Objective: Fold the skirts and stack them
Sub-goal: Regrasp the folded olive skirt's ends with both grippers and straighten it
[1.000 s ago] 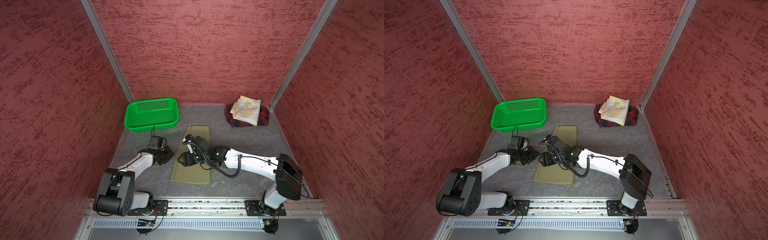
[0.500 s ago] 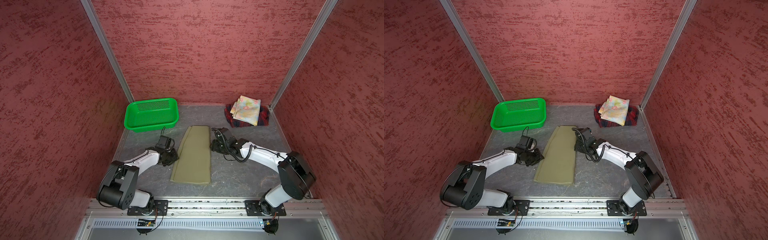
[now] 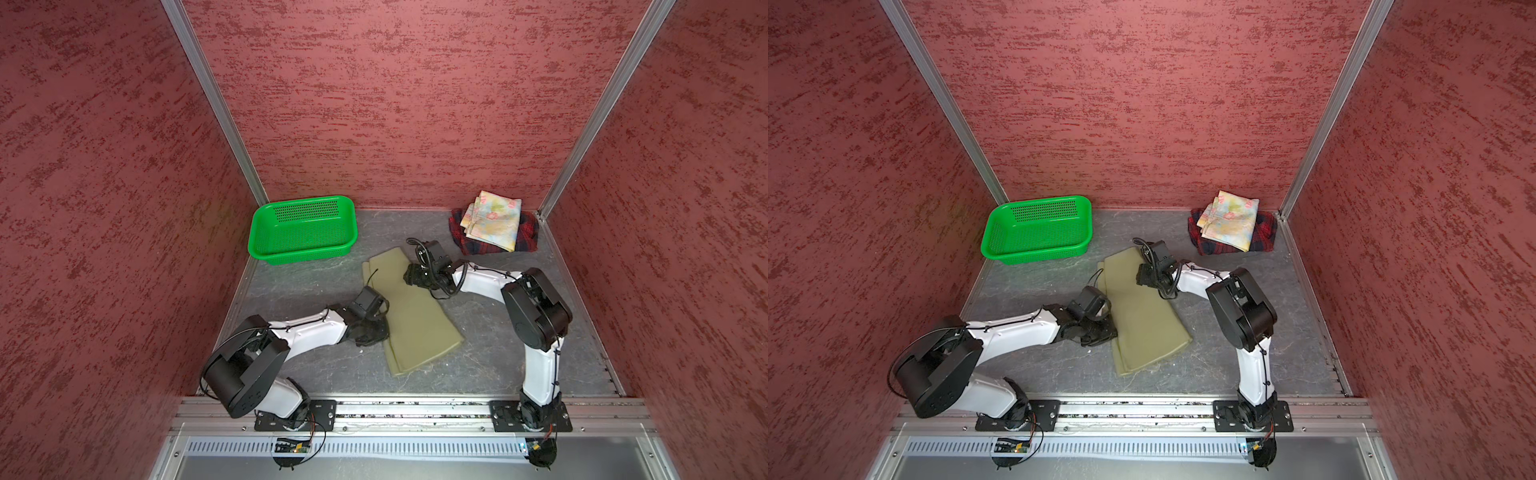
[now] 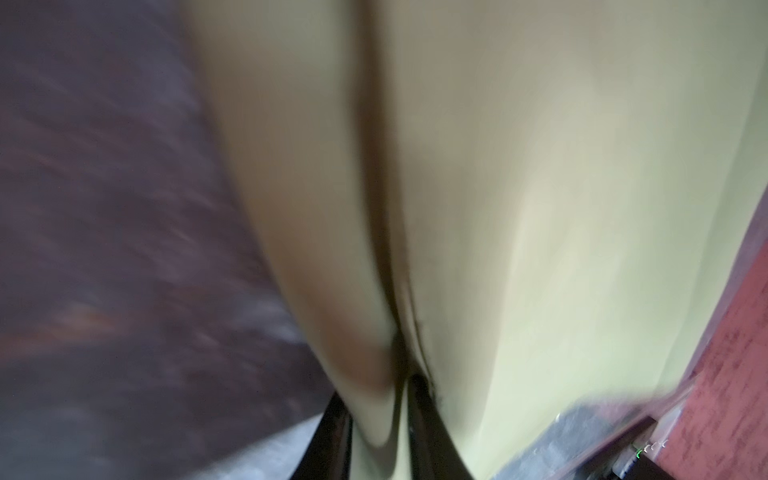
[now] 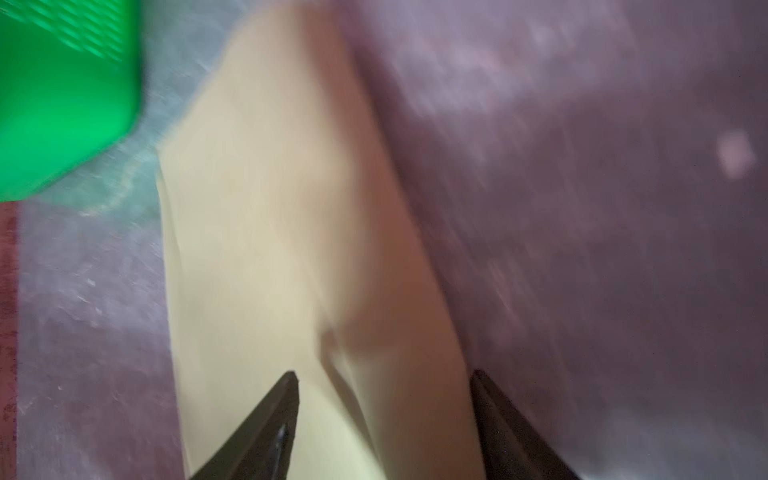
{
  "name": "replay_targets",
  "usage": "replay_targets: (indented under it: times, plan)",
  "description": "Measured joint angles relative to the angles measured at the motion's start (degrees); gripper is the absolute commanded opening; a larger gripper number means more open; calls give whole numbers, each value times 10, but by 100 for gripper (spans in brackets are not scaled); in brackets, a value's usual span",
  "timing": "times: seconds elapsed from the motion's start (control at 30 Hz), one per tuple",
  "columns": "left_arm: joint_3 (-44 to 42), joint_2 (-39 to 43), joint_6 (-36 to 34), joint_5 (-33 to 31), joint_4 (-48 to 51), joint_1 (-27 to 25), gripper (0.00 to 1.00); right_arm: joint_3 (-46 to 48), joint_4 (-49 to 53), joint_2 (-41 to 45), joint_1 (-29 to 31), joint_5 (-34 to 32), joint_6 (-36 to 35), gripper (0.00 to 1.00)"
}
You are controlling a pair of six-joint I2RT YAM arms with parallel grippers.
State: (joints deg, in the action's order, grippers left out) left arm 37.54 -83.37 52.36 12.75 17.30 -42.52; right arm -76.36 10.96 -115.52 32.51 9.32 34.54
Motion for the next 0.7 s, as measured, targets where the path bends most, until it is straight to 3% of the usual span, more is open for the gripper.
replay_targets:
  times: [0.07, 0.17, 0.27, 0.4, 0.53, 0.7]
  plan:
    - [0, 17, 7, 2, 1, -16, 74, -41, 5, -14, -6, 10, -37, 82]
    - [1, 72, 5, -2, 13, -16, 84, -68, 13, -4, -15, 10, -80, 93]
    - [9, 132, -14, -10, 35, 14, 84, -59, 24, 37, -38, -5, -114, 96]
    - [37, 142, -57, -22, 66, 102, 84, -15, 48, 137, -69, -61, -134, 94]
    - [96, 68, -114, -50, 92, 163, 82, 74, 62, 250, -71, -101, -95, 92]
    - [200, -50, -186, -84, 104, 166, 81, 228, 79, 341, -35, -113, -19, 92]
